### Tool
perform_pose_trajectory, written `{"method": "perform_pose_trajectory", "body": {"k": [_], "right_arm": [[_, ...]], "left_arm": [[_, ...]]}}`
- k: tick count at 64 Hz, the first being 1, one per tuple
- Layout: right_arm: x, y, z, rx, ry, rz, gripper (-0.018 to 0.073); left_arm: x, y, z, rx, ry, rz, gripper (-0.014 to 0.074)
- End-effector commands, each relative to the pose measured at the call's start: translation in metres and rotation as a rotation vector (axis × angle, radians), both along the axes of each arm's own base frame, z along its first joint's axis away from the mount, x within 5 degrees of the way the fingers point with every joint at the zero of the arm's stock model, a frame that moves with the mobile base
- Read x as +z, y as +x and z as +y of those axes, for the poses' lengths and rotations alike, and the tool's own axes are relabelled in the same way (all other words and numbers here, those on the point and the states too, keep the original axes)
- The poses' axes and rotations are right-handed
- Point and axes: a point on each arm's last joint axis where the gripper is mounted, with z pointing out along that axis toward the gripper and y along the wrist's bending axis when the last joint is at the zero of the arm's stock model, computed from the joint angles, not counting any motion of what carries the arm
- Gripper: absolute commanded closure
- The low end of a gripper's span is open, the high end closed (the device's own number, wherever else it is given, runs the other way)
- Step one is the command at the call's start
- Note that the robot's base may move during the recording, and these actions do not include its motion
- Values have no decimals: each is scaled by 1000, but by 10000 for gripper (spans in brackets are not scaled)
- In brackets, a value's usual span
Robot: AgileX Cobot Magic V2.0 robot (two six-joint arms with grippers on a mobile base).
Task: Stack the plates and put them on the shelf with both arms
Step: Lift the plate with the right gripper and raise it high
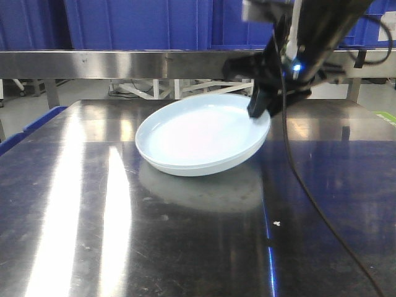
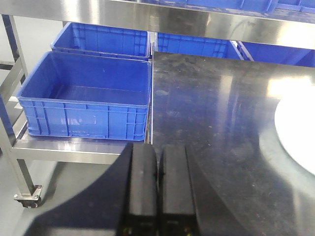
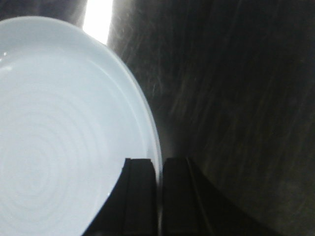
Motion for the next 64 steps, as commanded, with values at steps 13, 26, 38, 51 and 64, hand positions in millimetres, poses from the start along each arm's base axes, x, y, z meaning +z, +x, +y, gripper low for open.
{"method": "perform_pose_trajectory", "body": {"k": [13,26,38,51,64], "right_arm": [[91,-21,-28,-36,66,-307,543],[118,-52,-64,-114,82,-406,543],[125,-96,-90,-171,85,-466,544],[115,-147,-107,-206,83,-494,544],[99,-197,-121,-254,80,-533,544]], "left_arm": [[17,2,0,0,-21,-107,510],[17,2,0,0,-21,-107,510],[17,2,0,0,-21,-107,510],[17,2,0,0,-21,-107,510],[17,2,0,0,-21,-107,510]]}}
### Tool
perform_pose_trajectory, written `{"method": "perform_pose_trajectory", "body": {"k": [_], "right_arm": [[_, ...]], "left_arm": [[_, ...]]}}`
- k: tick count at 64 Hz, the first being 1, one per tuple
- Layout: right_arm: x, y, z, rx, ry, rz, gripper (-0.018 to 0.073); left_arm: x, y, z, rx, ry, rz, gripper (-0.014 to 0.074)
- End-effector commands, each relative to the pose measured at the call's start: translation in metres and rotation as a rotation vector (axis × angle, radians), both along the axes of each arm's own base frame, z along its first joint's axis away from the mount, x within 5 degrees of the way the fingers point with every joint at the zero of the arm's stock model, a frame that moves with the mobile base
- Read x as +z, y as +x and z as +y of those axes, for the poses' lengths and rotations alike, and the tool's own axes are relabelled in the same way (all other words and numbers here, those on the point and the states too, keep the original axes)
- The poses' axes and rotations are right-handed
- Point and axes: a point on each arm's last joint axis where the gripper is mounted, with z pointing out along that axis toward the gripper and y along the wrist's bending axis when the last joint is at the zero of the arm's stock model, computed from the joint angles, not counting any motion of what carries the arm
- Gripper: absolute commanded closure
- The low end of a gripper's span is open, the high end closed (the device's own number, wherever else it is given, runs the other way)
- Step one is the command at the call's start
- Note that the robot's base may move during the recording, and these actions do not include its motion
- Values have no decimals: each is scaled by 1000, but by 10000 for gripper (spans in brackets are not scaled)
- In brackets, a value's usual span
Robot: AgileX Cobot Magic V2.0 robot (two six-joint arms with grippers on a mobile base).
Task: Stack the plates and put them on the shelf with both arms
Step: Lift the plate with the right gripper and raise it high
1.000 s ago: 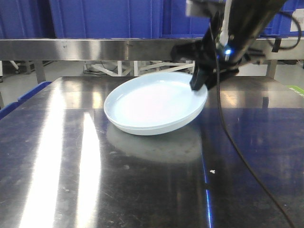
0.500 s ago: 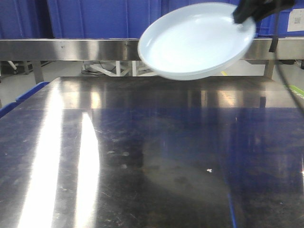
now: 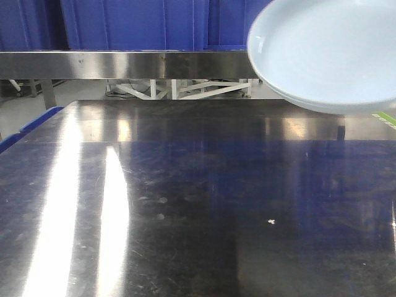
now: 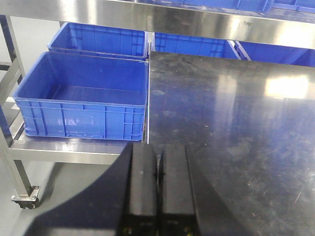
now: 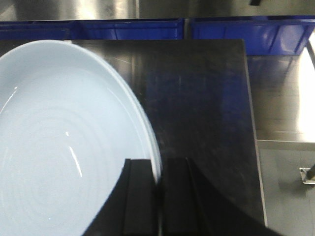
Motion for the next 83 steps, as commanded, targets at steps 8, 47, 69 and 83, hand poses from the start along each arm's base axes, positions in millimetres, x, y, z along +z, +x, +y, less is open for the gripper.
{"method": "perform_pose_trajectory", "body": {"k": [8,47,69,83], "right_arm": [[9,-34,-8,-26,8,-178,544],[5,-56,-9,-27,23,-224,544],[5,-56,-9,-27,23,-224,544],[5,-56,-9,-27,23,-224,544]], "left_arm": [[17,2,0,0,-21,-107,510],[17,2,0,0,-21,-107,510],[17,2,0,0,-21,-107,510],[17,2,0,0,-21,-107,510]]}}
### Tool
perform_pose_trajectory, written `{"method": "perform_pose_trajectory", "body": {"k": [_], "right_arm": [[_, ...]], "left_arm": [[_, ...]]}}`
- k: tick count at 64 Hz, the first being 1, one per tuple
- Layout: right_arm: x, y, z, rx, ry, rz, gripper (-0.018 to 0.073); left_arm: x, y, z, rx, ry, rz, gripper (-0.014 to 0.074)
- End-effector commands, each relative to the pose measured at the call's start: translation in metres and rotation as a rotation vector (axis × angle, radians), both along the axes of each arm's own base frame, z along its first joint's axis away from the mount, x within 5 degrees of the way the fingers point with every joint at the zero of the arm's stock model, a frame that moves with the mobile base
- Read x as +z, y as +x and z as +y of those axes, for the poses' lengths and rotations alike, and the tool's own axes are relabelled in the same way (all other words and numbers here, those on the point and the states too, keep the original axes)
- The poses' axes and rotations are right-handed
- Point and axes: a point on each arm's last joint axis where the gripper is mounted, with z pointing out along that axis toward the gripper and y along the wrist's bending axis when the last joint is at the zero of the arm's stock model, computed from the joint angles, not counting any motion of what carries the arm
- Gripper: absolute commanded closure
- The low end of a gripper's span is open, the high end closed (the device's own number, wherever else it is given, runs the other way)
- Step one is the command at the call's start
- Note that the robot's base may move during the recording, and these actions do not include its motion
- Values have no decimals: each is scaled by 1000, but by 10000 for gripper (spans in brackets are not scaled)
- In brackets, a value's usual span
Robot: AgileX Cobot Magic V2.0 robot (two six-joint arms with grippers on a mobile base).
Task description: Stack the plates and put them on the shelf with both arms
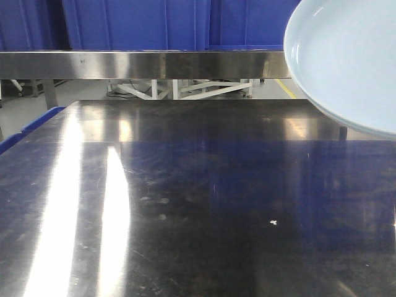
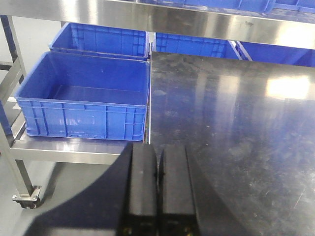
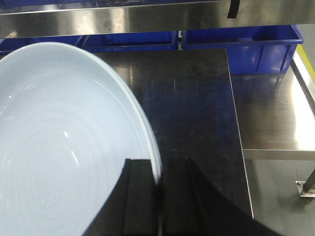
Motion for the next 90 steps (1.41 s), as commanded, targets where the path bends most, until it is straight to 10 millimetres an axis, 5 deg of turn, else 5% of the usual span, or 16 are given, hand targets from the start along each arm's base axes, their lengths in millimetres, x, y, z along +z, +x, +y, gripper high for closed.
{"method": "perform_pose_trajectory", "body": {"k": [1,90], "right_arm": [[18,2,-1,-10,13,-126,544],[18,2,-1,-10,12,-124,544]], "left_arm": [[17,2,0,0,-21,-107,510],[17,2,0,0,-21,-107,510]]}}
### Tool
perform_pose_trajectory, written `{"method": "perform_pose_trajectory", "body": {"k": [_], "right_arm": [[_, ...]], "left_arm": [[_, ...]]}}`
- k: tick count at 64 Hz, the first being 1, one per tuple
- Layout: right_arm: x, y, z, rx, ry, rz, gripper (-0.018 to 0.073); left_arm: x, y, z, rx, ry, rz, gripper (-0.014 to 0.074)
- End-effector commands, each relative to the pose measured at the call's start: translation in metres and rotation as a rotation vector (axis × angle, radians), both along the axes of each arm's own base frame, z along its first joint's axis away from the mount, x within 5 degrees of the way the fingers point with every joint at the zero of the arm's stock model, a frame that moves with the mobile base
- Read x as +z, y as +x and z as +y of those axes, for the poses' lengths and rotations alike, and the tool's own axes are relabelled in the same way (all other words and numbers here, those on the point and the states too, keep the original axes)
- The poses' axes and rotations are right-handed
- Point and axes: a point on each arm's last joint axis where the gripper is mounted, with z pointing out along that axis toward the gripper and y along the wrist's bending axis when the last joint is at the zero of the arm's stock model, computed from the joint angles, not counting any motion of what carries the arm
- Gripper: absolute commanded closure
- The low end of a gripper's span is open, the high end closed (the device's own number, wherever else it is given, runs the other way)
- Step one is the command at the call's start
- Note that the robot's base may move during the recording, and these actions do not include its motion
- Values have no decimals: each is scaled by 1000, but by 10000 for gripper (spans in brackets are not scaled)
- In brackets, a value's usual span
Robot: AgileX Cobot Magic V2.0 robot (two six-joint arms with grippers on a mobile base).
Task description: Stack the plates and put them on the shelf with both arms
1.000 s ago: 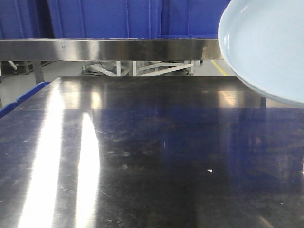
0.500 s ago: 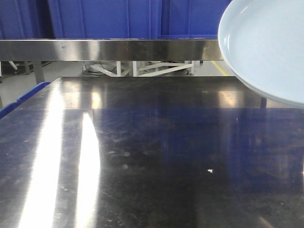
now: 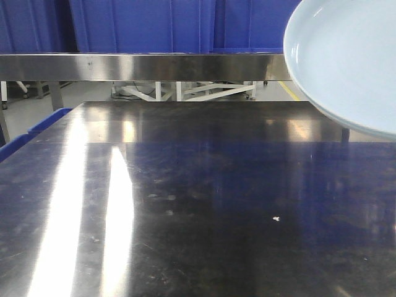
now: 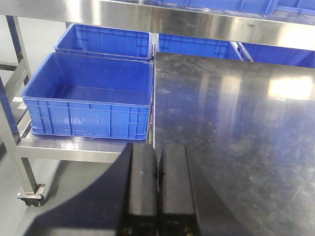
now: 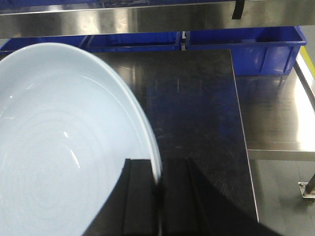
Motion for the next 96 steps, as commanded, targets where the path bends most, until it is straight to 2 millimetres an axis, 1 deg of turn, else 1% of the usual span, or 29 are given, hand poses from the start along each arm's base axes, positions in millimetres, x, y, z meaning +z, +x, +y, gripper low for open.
{"method": "perform_pose_trajectory", "body": {"k": [1,96], "right_arm": [[18,2,-1,-10,11,-124,544],[18,2,-1,-10,11,-124,544]], "left_arm": [[17,2,0,0,-21,-107,510],[17,2,0,0,-21,-107,510]]}}
